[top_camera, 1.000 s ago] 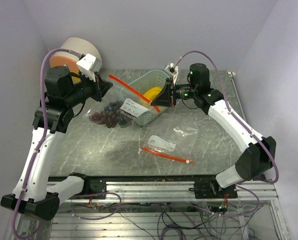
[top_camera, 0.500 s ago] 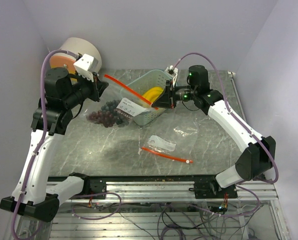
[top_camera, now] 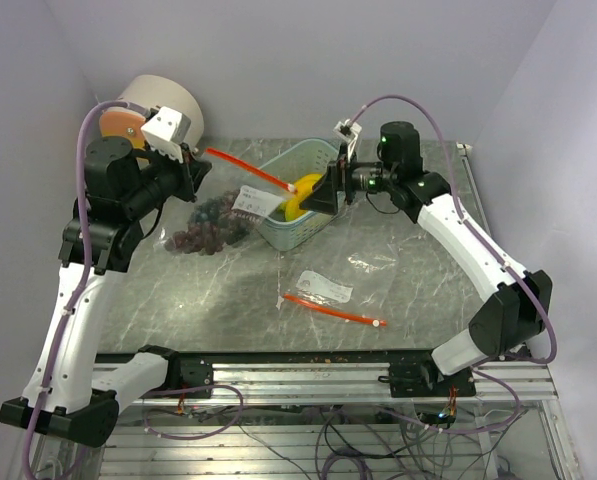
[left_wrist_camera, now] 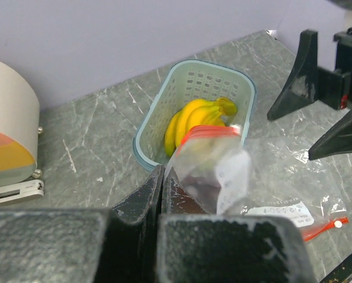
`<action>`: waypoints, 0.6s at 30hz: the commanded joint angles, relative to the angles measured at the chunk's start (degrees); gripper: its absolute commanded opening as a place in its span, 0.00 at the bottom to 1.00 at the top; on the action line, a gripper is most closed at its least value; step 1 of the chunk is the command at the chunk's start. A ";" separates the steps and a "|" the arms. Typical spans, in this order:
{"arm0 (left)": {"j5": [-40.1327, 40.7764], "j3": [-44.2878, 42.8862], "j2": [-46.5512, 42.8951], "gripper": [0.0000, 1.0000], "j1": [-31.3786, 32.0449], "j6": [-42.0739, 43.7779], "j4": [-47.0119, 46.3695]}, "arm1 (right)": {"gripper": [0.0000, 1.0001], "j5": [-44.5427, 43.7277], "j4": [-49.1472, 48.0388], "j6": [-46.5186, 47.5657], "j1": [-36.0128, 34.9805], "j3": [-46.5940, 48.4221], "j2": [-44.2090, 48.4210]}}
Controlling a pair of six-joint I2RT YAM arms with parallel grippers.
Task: Place the food in the zip-top bag and seal the zipper
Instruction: Zip the zipper food storage bag at the center of the board, then place the zipper food storage bag at the center of the board.
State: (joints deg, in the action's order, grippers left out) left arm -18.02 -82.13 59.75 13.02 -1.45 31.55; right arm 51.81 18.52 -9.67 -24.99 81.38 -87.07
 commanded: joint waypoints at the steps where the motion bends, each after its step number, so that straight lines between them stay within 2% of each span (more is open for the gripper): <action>1: 5.70 -3.13 -1.74 0.07 -0.45 0.91 -5.27 | 1.00 -9.55 -2.27 -5.73 0.60 5.44 -0.10; 4: 15.55 -3.96 -1.93 0.07 -0.45 0.67 -4.01 | 1.00 -16.08 2.31 -6.80 0.75 9.05 -1.27; 8: 34.22 -3.78 -1.23 0.07 -0.45 -0.27 -2.59 | 1.00 -27.17 12.57 -6.54 0.82 12.30 -3.13; 12: 48.17 -0.43 0.34 0.07 -0.45 -4.90 -2.93 | 1.00 -35.99 18.53 -7.61 0.74 10.12 -1.86; 15: 52.84 4.45 2.41 0.07 -1.15 -9.79 -3.95 | 1.00 -40.10 22.43 -9.04 0.74 6.71 -0.19; 18: 50.10 7.43 5.15 0.07 -2.60 -14.66 -4.07 | 0.99 -40.92 25.75 -10.18 0.31 2.81 2.19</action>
State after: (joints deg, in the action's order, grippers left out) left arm 26.68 -78.00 61.65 12.12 -8.62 30.96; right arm 16.99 36.07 -17.69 -24.69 88.12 -88.25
